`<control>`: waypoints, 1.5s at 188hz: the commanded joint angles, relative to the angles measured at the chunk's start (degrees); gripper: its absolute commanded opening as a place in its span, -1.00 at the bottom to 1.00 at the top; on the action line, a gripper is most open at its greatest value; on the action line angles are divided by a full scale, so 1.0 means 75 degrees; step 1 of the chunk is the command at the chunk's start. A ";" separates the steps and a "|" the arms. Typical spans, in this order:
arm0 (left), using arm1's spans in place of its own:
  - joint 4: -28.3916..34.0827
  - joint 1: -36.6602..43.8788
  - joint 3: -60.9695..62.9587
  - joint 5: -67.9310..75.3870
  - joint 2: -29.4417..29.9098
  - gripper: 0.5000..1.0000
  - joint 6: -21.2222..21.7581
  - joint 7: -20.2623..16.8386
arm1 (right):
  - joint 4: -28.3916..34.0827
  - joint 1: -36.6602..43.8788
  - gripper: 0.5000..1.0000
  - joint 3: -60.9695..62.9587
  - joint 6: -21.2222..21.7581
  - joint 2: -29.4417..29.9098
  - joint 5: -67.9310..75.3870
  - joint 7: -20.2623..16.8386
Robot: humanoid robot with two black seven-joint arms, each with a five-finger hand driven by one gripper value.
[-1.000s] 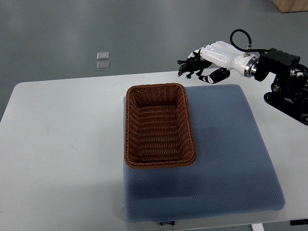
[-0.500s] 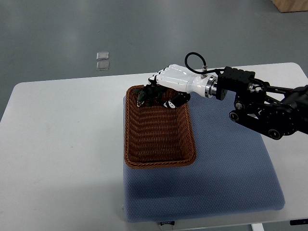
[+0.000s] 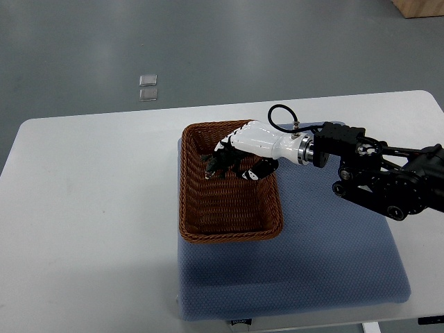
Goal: Place crocodile in brown basket with right hand
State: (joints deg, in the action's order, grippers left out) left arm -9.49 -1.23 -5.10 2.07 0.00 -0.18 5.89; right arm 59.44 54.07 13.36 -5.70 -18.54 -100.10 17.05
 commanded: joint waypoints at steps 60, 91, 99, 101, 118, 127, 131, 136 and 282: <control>0.0000 0.0000 0.0000 0.0005 0.0000 1.00 0.0000 0.0000 | -0.0051 -0.0084 0.46 0.0023 -0.0225 -0.0141 0.0011 0.0000; 0.0012 0.0000 0.0000 0.0005 0.0000 1.00 0.0000 0.0000 | -0.0063 -0.0096 0.52 0.0164 -0.0307 -0.0282 0.0140 0.0000; 0.0000 0.0000 0.0000 0.0005 0.0000 1.00 0.0000 0.0000 | -0.0074 -0.0108 0.53 0.0246 -0.0342 -0.0329 0.0164 0.0000; 0.0000 0.0000 0.0000 0.0005 0.0000 1.00 0.0000 0.0000 | -0.0086 -0.0108 0.52 0.0292 -0.0342 -0.0340 0.0164 -0.0012; 0.0000 0.0000 0.0000 -0.0007 0.0000 1.00 0.0000 0.0000 | -0.0133 -0.0307 0.53 0.0937 -0.0318 -0.0341 0.0351 -0.0024; 0.0000 0.0000 0.0000 0.0005 0.0000 1.00 0.0000 0.0000 | -0.0180 -0.0494 0.52 0.1335 -0.0307 -0.0352 0.0597 -0.0047; 0.0000 0.0000 0.0000 -0.0007 0.0000 1.00 0.0000 0.0000 | -0.0191 -0.0553 0.52 0.1476 -0.0307 -0.0352 0.0726 -0.0059; 0.0000 0.0000 0.0000 0.0005 0.0000 1.00 0.0000 0.0000 | -0.0215 -0.0588 0.52 0.1617 -0.0307 -0.0352 0.0890 -0.0070; 0.0000 0.0000 0.0000 -0.0007 0.0000 1.00 0.0000 0.0000 | -0.1164 -0.1842 0.58 0.5062 0.0501 -0.0774 0.6550 -0.0469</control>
State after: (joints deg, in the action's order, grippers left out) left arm -9.48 -1.23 -5.09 2.09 0.00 -0.18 5.89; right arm 52.49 41.91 47.28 -4.96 -24.85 -54.20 13.73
